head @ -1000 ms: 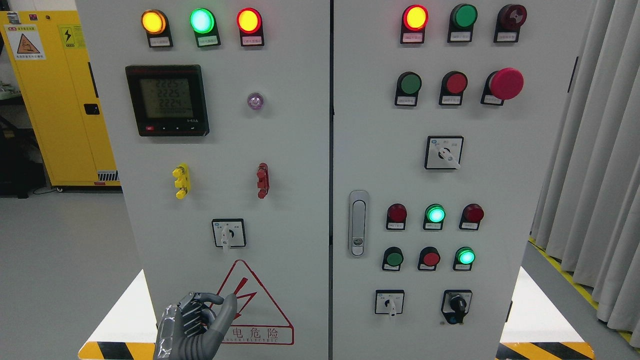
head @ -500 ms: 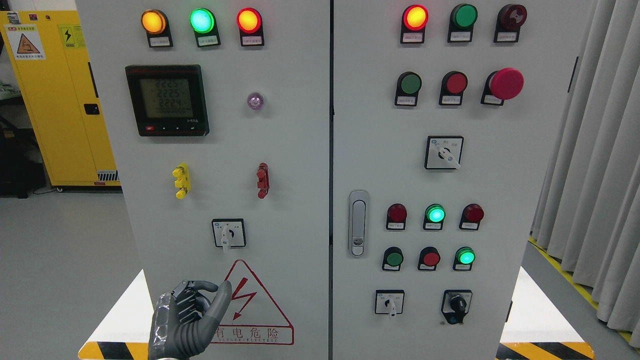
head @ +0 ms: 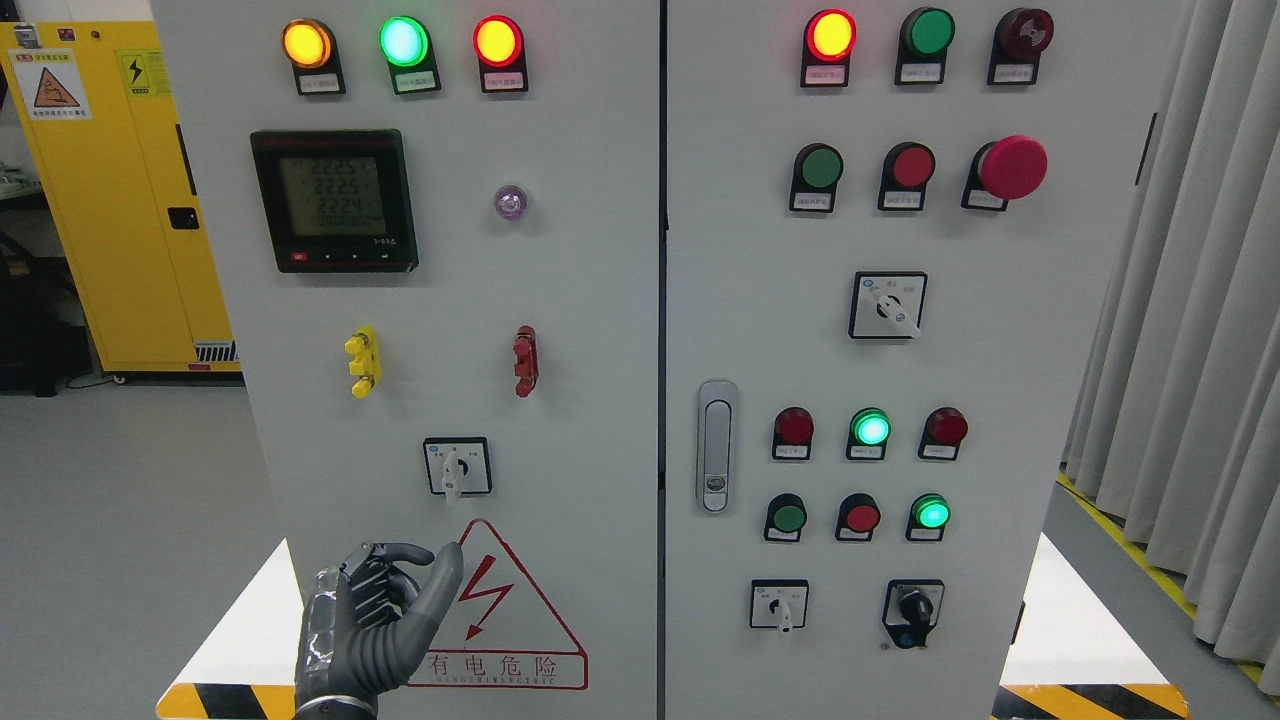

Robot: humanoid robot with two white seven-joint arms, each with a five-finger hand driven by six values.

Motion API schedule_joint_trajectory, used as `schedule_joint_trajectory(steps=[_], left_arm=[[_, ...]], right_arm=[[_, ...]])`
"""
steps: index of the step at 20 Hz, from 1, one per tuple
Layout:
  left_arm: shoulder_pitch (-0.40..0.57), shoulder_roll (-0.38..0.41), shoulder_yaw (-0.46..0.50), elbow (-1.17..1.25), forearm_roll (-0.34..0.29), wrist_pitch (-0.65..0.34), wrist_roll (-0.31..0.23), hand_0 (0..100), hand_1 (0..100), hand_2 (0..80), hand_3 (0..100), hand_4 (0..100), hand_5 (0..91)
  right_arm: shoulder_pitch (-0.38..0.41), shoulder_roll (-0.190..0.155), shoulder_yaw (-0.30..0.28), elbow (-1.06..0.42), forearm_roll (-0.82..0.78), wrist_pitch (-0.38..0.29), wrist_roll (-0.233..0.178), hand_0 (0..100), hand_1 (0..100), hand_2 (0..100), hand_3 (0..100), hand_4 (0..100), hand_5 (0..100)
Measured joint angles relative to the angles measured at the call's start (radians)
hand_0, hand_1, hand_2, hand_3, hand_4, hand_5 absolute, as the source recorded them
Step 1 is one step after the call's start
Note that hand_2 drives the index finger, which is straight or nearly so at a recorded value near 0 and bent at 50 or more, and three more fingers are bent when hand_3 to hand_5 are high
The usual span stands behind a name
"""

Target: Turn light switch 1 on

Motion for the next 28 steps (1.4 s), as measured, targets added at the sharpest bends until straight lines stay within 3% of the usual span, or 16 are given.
schedule_joint_trajectory(steps=[28], left_arm=[[-0.092,-0.017,-0.014,0.023,-0.033,0.047,0.015,16,65,55.0,91,88,87.5]], right_arm=[[0.000,0.000,0.000,0.000,0.000,0.000,0.000,0,50,4,0,0,0]])
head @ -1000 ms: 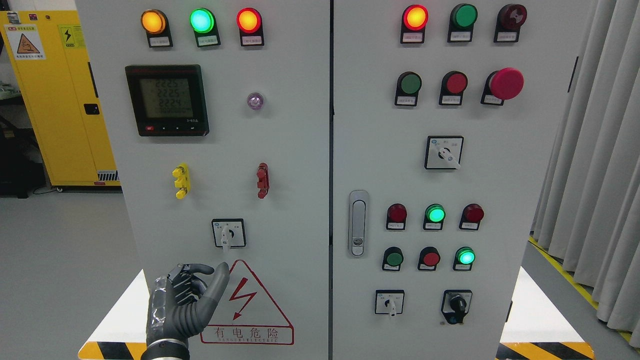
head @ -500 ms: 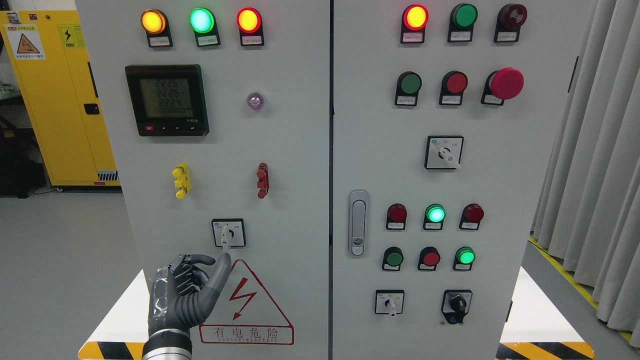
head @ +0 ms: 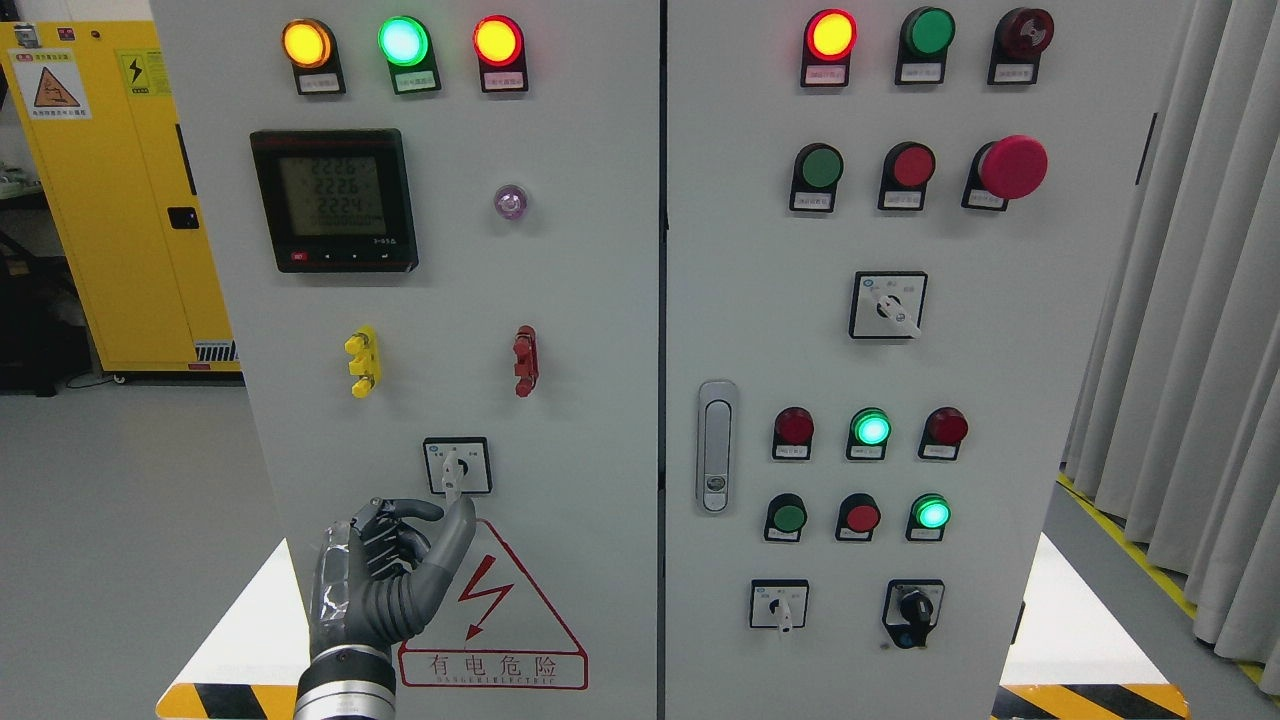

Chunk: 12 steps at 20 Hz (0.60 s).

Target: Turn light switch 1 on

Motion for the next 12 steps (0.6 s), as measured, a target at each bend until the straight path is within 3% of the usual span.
schedule_joint_trajectory(steps=[12], left_arm=[[-0.019,-0.004,-0.005,0.013,-0.001,0.003,0.015,16,64,54.8,91,88,87.3]], right_arm=[[0.000,0.000,0.000,0.000,0.000,0.000,0.000,0,50,4,0,0,0]])
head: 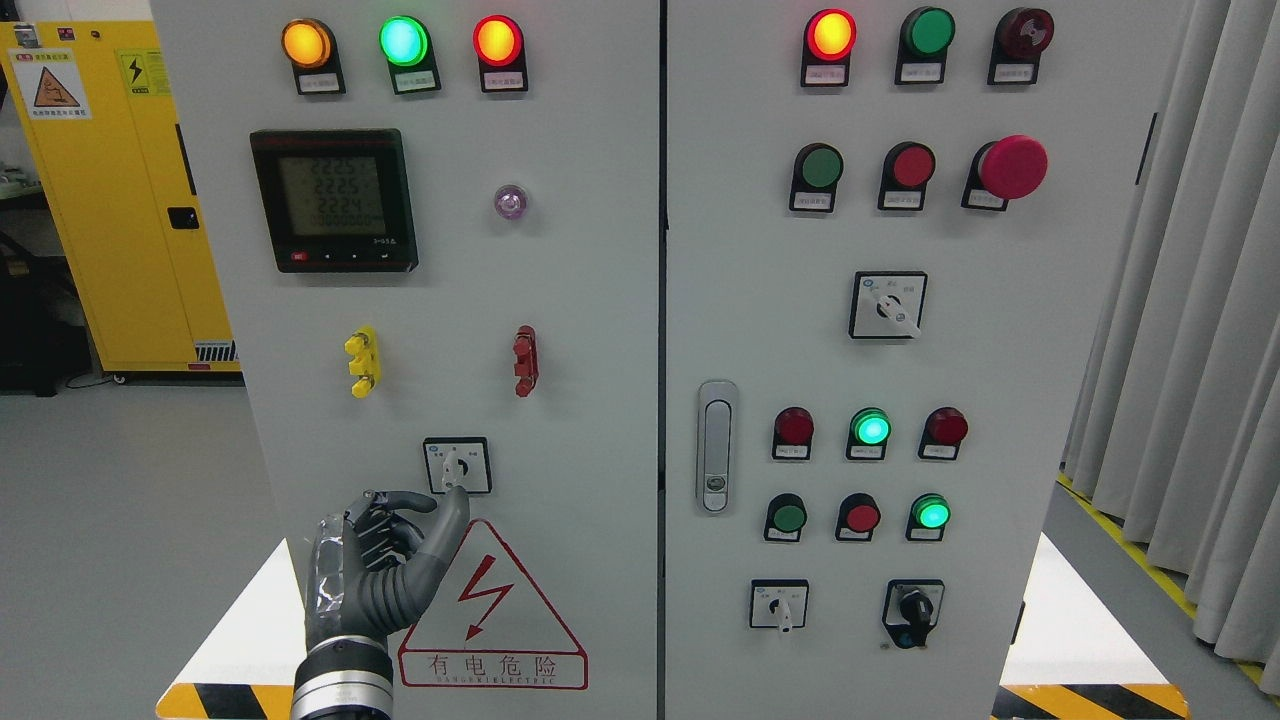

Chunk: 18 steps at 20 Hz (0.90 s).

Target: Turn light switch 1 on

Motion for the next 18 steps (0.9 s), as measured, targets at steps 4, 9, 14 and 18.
schedule_joint_trajectory(steps=[4,9,14,18], left_arm=[[-0.004,-0.002,-0.005,0.005,0.000,0.000,0.002,17,64,54.8,91,88,87.3],[-0.010,-0.004,-0.009,0.009,0.000,0.000,0.010,17,64,54.7,91,88,87.4],[-0.015,-0.006,-0.011,0.013,0.000,0.000,0.020,18,63,54.6,91,88,87.4],[-0.018,-0.007,-0.013,0.017,0.000,0.002,0.021,18,63,54.6,91,88,87.5]], right_arm=[[0.000,0.000,0.000,0.000,0.000,0.000,0.000,0,50,4,0,0,0],[0.000,0.000,0.000,0.000,0.000,0.000,0.000,0,50,4,0,0,0],[0.000,0.000,0.000,0.000,0.000,0.000,0.000,0,50,4,0,0,0],[0.000,0.000,0.000,0.000,0.000,0.000,0.000,0,50,4,0,0,0]])
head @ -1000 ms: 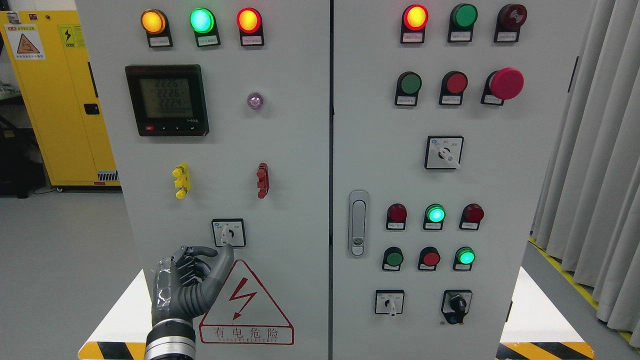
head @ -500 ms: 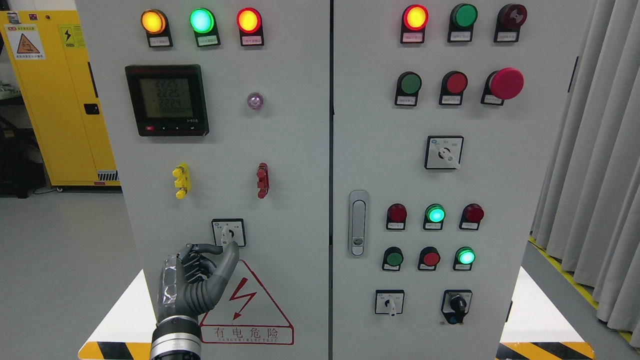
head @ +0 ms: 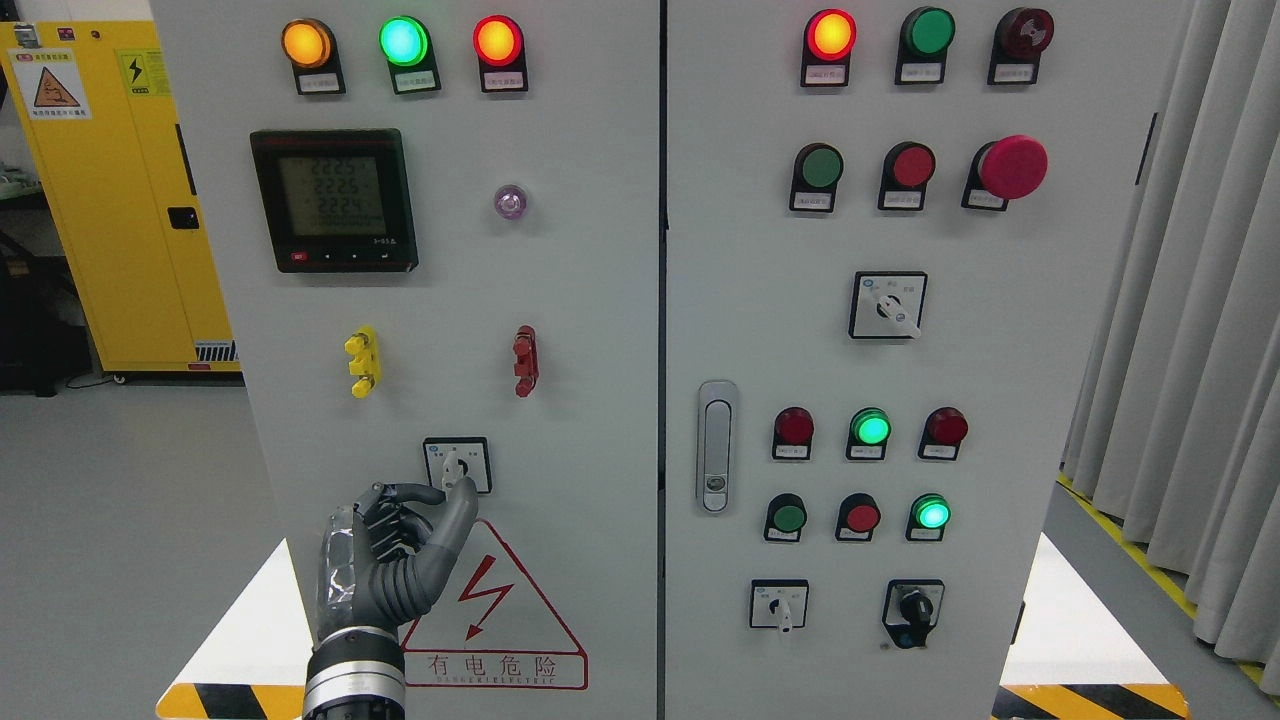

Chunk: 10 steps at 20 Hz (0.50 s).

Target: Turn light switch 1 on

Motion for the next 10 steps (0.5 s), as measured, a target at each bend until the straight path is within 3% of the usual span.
schedule_joint_trajectory(steps=[10], left_arm=[[-0.011,-0.002,-0.002,0.010,0.000,0.012,0.001,18,62,54.8,91,88,87.7]], right_arm=[[0.000,0.000,0.000,0.000,0.000,0.000,0.000,0,50,4,0,0,0]])
